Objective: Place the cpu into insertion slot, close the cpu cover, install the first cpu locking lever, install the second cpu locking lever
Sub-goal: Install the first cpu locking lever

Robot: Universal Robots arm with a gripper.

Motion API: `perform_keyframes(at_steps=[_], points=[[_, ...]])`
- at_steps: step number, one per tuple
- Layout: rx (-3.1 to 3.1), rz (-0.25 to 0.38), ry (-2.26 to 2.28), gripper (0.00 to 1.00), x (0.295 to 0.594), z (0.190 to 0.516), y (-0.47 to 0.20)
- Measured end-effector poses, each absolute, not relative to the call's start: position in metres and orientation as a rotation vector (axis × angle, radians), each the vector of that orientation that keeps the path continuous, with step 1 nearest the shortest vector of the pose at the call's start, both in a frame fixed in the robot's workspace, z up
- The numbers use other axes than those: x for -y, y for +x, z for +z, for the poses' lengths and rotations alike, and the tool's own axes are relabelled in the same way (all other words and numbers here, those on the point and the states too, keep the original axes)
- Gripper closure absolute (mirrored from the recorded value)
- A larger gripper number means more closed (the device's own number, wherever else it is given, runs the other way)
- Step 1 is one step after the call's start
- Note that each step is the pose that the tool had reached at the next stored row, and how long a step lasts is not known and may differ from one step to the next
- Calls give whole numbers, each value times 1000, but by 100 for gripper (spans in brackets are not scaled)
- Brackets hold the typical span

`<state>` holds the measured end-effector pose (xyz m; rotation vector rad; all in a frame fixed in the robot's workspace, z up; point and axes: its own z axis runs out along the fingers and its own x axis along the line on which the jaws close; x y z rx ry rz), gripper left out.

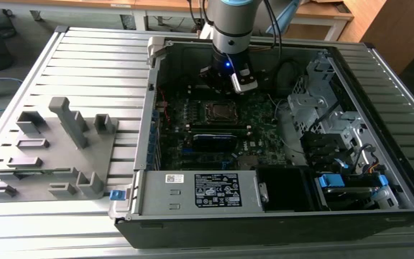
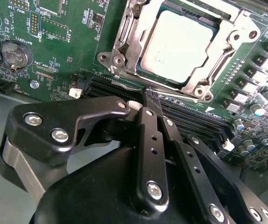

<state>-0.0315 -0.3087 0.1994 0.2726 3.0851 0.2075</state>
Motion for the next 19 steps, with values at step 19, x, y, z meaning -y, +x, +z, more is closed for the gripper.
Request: perform_keyframes(at_steps=[19], points=[[-3085,207,270,90,309,198,-29]])
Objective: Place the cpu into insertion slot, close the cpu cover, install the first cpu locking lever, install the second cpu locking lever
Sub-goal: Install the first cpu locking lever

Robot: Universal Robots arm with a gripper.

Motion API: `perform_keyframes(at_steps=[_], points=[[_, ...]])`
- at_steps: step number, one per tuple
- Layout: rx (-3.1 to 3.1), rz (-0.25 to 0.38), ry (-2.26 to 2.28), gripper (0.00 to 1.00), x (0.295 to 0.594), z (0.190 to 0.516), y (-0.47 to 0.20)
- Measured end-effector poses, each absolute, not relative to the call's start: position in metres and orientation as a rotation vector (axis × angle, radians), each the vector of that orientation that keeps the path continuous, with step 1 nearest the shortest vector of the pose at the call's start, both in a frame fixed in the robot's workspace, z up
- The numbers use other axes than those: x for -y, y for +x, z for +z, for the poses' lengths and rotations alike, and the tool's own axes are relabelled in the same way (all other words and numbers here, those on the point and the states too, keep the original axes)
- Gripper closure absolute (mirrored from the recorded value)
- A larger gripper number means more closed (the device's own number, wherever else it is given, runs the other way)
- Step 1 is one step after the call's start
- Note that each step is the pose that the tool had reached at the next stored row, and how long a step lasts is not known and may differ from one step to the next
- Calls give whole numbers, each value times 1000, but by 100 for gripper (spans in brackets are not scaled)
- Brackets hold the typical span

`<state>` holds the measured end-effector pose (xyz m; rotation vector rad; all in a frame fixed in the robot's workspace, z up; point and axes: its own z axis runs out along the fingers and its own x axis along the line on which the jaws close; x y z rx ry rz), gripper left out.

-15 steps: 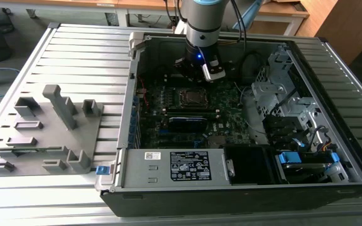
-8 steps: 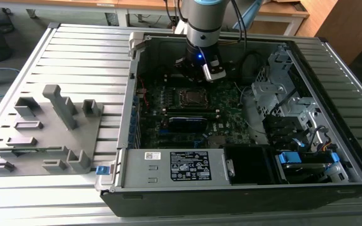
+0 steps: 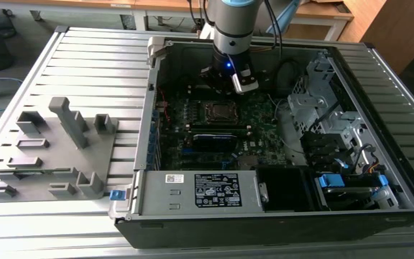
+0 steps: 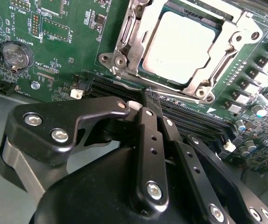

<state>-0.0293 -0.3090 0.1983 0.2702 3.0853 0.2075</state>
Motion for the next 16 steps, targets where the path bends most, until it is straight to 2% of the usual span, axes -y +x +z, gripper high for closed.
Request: perform_keyframes(at_steps=[16], points=[[-3085,207,270,90,309,201,-29]])
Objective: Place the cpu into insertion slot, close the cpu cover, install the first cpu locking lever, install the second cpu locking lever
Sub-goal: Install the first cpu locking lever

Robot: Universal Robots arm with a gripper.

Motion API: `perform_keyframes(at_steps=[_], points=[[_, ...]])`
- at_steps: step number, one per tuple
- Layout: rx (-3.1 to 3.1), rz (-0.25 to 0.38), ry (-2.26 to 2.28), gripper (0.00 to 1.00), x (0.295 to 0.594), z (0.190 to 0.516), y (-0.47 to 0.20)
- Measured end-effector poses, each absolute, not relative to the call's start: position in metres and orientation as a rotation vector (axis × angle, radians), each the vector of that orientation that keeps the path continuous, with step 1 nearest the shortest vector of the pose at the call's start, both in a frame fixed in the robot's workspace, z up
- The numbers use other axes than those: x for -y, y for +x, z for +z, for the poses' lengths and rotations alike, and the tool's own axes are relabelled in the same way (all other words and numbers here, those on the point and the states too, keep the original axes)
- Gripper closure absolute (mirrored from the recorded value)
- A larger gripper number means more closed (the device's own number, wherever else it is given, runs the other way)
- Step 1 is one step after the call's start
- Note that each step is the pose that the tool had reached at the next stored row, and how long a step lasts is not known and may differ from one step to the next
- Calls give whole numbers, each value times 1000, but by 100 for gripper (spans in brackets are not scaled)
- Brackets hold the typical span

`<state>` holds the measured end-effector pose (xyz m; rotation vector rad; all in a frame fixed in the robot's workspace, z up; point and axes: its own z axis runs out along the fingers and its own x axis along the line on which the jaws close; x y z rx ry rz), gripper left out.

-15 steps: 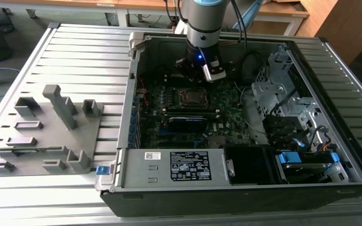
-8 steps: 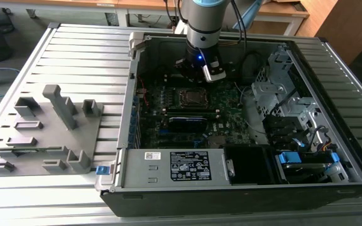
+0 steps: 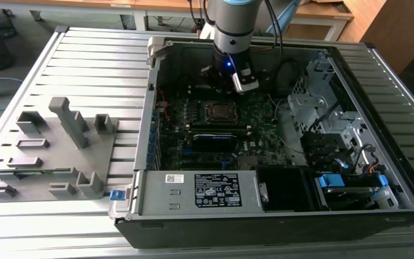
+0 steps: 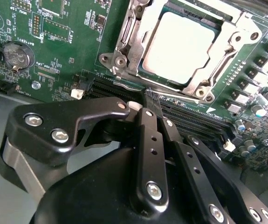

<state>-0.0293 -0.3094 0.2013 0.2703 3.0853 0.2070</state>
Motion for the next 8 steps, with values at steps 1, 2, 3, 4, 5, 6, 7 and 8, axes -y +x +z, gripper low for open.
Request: perform_keyframes(at_steps=[1,2,3,4,5,6,7,8], points=[[-3085,207,270,90,309,202,-29],[-3085,207,270,90,310,202,-29],[-3085,208,270,90,310,202,-29],[-3085,208,270,90,312,202,-29],[-3085,208,270,90,313,202,-29],[-3086,207,270,90,315,202,-29],[-3085,207,270,90,317,202,-29],[-3085,207,270,90,318,202,-29]])
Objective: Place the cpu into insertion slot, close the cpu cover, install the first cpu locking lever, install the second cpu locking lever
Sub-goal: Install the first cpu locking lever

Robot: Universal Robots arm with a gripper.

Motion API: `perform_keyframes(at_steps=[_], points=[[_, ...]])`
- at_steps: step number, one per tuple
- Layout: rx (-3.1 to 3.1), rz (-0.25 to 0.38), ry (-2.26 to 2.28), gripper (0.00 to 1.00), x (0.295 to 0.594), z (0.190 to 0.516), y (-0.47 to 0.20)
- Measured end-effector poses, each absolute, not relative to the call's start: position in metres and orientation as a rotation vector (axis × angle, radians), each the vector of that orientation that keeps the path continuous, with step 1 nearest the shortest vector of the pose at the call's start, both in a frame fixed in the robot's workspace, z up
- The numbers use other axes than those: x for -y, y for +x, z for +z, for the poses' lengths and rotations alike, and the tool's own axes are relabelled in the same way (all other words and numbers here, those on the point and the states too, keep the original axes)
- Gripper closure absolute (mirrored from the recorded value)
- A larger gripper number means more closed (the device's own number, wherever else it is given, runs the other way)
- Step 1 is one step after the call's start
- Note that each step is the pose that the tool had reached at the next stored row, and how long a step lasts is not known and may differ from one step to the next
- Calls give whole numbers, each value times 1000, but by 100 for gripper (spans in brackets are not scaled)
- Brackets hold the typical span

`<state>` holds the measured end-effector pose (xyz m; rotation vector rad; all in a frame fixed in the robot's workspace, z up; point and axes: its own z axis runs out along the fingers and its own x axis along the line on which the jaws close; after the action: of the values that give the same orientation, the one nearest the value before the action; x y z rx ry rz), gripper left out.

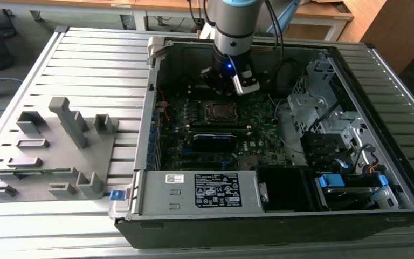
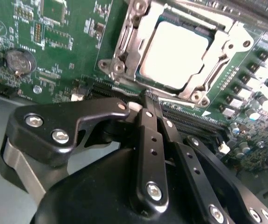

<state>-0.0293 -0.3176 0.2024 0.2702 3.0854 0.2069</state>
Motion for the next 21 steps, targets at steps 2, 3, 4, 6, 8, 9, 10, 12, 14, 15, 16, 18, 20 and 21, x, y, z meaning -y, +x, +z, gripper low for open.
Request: perform_keyframes(at_steps=[2,3,4,6,8,9,10,12,14,15,16,18,20,21], points=[[-3085,207,270,90,318,202,-29],[-3085,207,270,90,318,202,-29],[-3085,207,270,90,318,202,-29],[-3085,207,270,90,318,202,-29],[-3085,207,270,90,318,202,-29],[-3085,207,271,90,317,202,-29],[-3085,207,273,90,316,202,-29],[-3085,207,275,90,315,202,-29],[-3085,207,276,90,314,203,-29],[-3085,207,277,90,314,204,-29],[-3084,207,278,90,314,204,-29],[-3084,207,278,90,314,206,-29],[-3084,208,279,90,314,207,-29],[-3084,209,279,90,314,207,-29]])
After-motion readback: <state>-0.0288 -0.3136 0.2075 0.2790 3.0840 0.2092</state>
